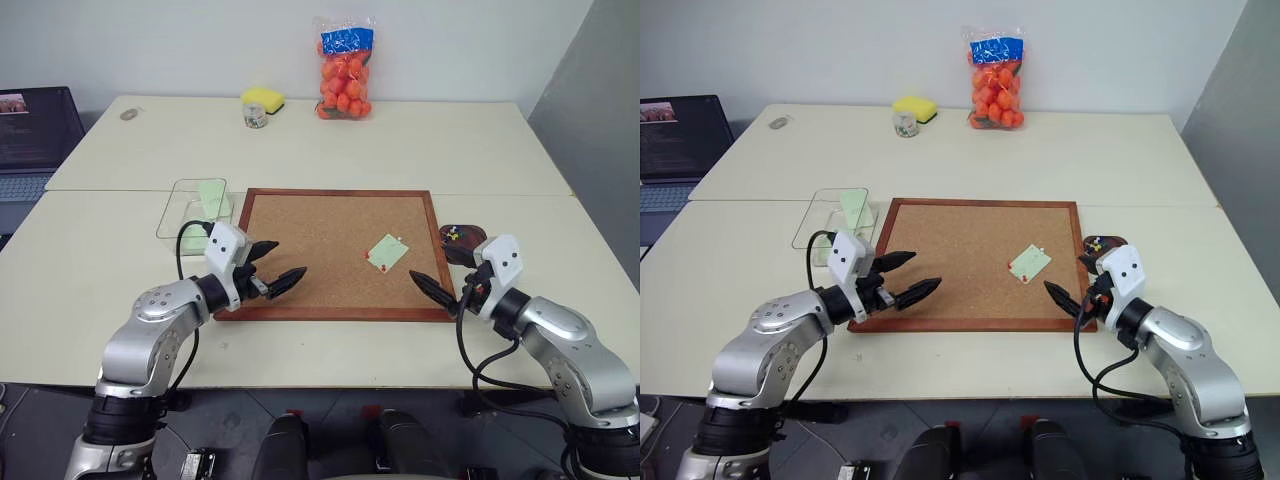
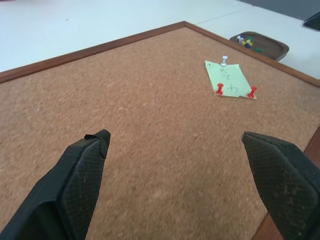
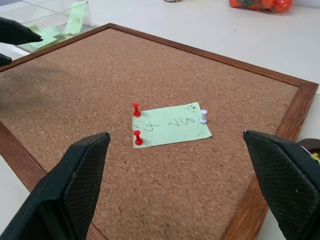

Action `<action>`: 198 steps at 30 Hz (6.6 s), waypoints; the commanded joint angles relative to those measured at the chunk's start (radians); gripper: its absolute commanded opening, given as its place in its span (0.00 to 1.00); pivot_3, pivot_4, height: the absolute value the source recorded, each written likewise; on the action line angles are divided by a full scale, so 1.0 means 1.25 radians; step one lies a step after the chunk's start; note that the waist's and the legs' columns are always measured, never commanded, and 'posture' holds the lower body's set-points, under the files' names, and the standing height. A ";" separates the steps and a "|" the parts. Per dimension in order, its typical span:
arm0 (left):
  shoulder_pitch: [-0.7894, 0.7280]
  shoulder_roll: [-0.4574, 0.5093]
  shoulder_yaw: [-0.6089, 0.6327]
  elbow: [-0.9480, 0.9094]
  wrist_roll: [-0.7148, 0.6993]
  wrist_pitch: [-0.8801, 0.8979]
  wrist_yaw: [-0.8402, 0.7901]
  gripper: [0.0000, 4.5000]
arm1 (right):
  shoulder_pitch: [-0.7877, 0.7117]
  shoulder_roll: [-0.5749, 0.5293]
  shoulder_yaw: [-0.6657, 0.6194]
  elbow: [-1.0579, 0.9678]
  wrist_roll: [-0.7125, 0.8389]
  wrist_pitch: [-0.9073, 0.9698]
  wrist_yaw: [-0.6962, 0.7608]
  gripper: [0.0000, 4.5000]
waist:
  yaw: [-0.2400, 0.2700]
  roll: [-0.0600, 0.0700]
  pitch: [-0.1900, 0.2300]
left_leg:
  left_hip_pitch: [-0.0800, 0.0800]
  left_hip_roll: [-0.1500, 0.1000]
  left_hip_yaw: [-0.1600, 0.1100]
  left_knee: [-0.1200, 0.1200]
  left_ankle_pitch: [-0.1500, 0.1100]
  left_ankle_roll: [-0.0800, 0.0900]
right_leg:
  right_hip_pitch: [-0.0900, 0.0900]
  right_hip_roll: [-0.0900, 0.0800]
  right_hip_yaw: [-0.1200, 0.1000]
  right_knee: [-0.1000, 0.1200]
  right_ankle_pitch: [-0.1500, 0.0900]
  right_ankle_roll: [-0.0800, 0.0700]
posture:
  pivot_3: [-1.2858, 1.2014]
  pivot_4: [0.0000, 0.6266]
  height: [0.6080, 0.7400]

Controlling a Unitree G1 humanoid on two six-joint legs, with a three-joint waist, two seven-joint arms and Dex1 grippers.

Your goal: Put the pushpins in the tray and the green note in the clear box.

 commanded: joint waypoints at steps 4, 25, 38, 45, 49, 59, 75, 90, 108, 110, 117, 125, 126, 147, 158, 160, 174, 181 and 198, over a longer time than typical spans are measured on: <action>-0.079 -0.010 -0.053 0.093 0.041 -0.083 -0.065 0.90 | -0.066 0.023 0.045 0.039 -0.026 -0.032 0.005 1.00 | 0.000 0.000 0.000 | 0.000 0.000 0.000 0.000 0.000 0.000 | 0.000 0.000 0.000 0.000 0.000 0.000 | 0.52 0.24 1.00; -0.242 -0.155 -0.138 0.427 0.153 -0.295 -0.149 0.01 | -0.216 0.143 0.064 0.289 -0.148 -0.110 -0.102 1.00 | -0.003 0.000 0.000 | 0.000 0.000 0.001 0.001 0.000 0.000 | 0.000 0.001 0.000 0.002 0.000 0.000 | 0.52 0.24 1.00; -0.210 -0.151 -0.214 0.496 0.235 -0.251 -0.170 0.00 | -0.282 0.191 0.055 0.426 -0.173 -0.144 -0.142 1.00 | -0.002 0.000 0.000 | 0.000 0.000 0.001 0.001 0.000 0.000 | 0.000 0.001 0.000 0.002 0.000 0.000 | 0.52 0.24 1.00; -0.207 -0.160 -0.223 0.546 0.259 -0.263 -0.178 0.00 | -0.316 0.204 0.053 0.503 -0.181 -0.168 -0.140 1.00 | -0.003 0.005 -0.004 | 0.002 0.000 0.001 0.001 0.000 0.000 | 0.002 0.001 0.000 0.002 0.000 0.000 | 0.52 0.24 1.00; -0.212 -0.156 -0.217 0.546 0.258 -0.264 -0.179 0.00 | -0.332 0.209 0.065 0.550 -0.194 -0.199 -0.132 1.00 | -0.003 0.005 -0.005 | 0.003 0.000 0.001 0.001 0.000 0.000 | 0.002 0.001 0.000 0.002 0.000 0.000 | 0.52 0.24 1.00; -0.228 -0.160 -0.209 0.542 0.255 -0.257 -0.172 0.00 | -0.352 0.226 0.067 0.625 -0.217 -0.250 -0.125 0.77 | -0.003 0.005 -0.005 | 0.003 0.000 0.001 0.001 0.000 0.000 | 0.002 0.001 0.000 0.002 0.000 0.000 | 0.52 0.24 1.00; -0.239 -0.144 -0.195 0.559 0.260 -0.271 -0.158 0.00 | -0.348 0.226 0.085 0.644 -0.246 -0.292 -0.102 0.02 | -0.003 0.005 -0.005 | 0.003 0.000 0.001 0.001 0.000 0.000 | 0.003 0.001 0.000 0.002 0.001 0.001 | 0.52 0.24 1.00; -0.228 -0.140 -0.199 0.543 0.260 -0.262 -0.162 0.00 | -0.330 0.234 0.036 0.544 -0.184 -0.296 -0.089 0.00 | -0.003 0.005 -0.005 | 0.003 0.000 0.001 0.001 0.000 0.000 | 0.002 0.001 0.000 0.002 0.001 0.001 | 0.52 0.24 1.00; -0.229 -0.141 -0.209 0.549 0.267 -0.261 -0.165 0.00 | -0.325 0.207 -0.060 0.496 -0.224 -0.250 -0.301 0.00 | -0.002 0.005 -0.005 | 0.002 0.000 0.001 0.001 0.000 0.000 | 0.002 0.001 0.000 0.002 0.001 0.001 | 0.52 0.24 1.00; -0.227 -0.141 -0.209 0.546 0.266 -0.260 -0.165 0.00 | -0.321 0.196 -0.083 0.503 -0.236 -0.243 -0.341 0.00 | -0.002 0.005 -0.005 | 0.002 0.000 0.001 0.001 0.000 0.000 | 0.002 0.001 0.000 0.002 0.001 0.001 | 0.52 0.24 1.00; -0.223 -0.139 -0.210 0.543 0.267 -0.261 -0.167 0.00 | -0.282 0.181 -0.115 0.469 -0.227 -0.167 -0.373 0.00 | -0.003 0.006 -0.005 | 0.003 0.000 0.001 0.001 0.000 0.000 | 0.002 0.001 0.001 0.002 0.001 0.001 | 0.52 0.24 1.00; -0.227 -0.138 -0.214 0.542 0.269 -0.263 -0.175 0.00 | -0.259 0.187 -0.113 0.418 -0.195 -0.094 -0.347 0.00 | -0.003 0.006 -0.005 | 0.003 0.000 0.001 0.001 0.000 0.000 | 0.002 0.001 0.001 0.002 0.001 0.001 | 0.52 0.24 1.00; -0.228 -0.138 -0.214 0.542 0.269 -0.263 -0.176 0.00 | -0.259 0.186 -0.115 0.417 -0.196 -0.091 -0.350 0.00 | -0.003 0.006 -0.005 | 0.002 0.000 0.001 0.001 0.000 0.000 | 0.002 0.001 0.001 0.002 0.001 0.001 | 0.52 0.24 1.00; -0.232 -0.151 -0.215 0.553 0.276 -0.273 -0.176 0.00 | -0.216 0.175 -0.105 0.362 -0.203 -0.058 -0.338 0.95 | -0.003 0.006 -0.005 | 0.002 0.000 0.001 0.001 0.000 0.000 | 0.001 0.001 0.001 0.002 0.001 0.001 | 0.52 0.24 1.00; -0.243 -0.152 -0.215 0.564 0.276 -0.275 -0.180 0.00 | -0.225 0.172 -0.114 0.404 -0.226 -0.078 -0.373 0.95 | -0.003 0.006 -0.005 | 0.002 0.000 0.001 0.001 0.000 0.000 | 0.001 0.001 0.001 0.002 0.001 0.001 | 0.52 0.24 1.00; -0.244 -0.152 -0.214 0.566 0.276 -0.276 -0.180 0.00 | -0.227 0.169 -0.113 0.408 -0.228 -0.076 -0.372 0.95 | -0.003 0.006 -0.005 | 0.002 0.000 0.001 0.001 0.000 0.000 | 0.001 0.001 0.001 0.002 0.001 0.001 | 0.52 0.24 1.00; -0.242 -0.154 -0.215 0.567 0.277 -0.280 -0.179 0.00 | -0.241 0.207 -0.203 0.338 -0.101 -0.067 -0.360 0.95 | -0.003 0.006 -0.005 | 0.002 0.000 0.001 0.001 0.000 0.000 | 0.002 0.001 0.000 0.002 0.001 0.001 | 0.52 0.24 1.00; -0.244 -0.154 -0.218 0.572 0.278 -0.285 -0.183 0.00 | -0.222 0.177 -0.153 0.262 -0.076 -0.089 -0.260 0.95 | -0.003 0.006 -0.005 | 0.002 0.000 0.001 0.001 0.000 0.001 | 0.001 0.001 0.001 0.002 0.001 0.001 | 0.52 0.24 1.00; -0.239 -0.148 -0.224 0.562 0.276 -0.273 -0.187 0.00 | -0.113 0.096 0.157 0.169 -0.094 -0.151 0.085 0.95 | -0.002 0.005 -0.005 | 0.002 0.000 0.000 0.001 0.000 0.001 | 0.002 0.001 -0.001 0.000 0.001 0.001 | 0.52 0.24 1.00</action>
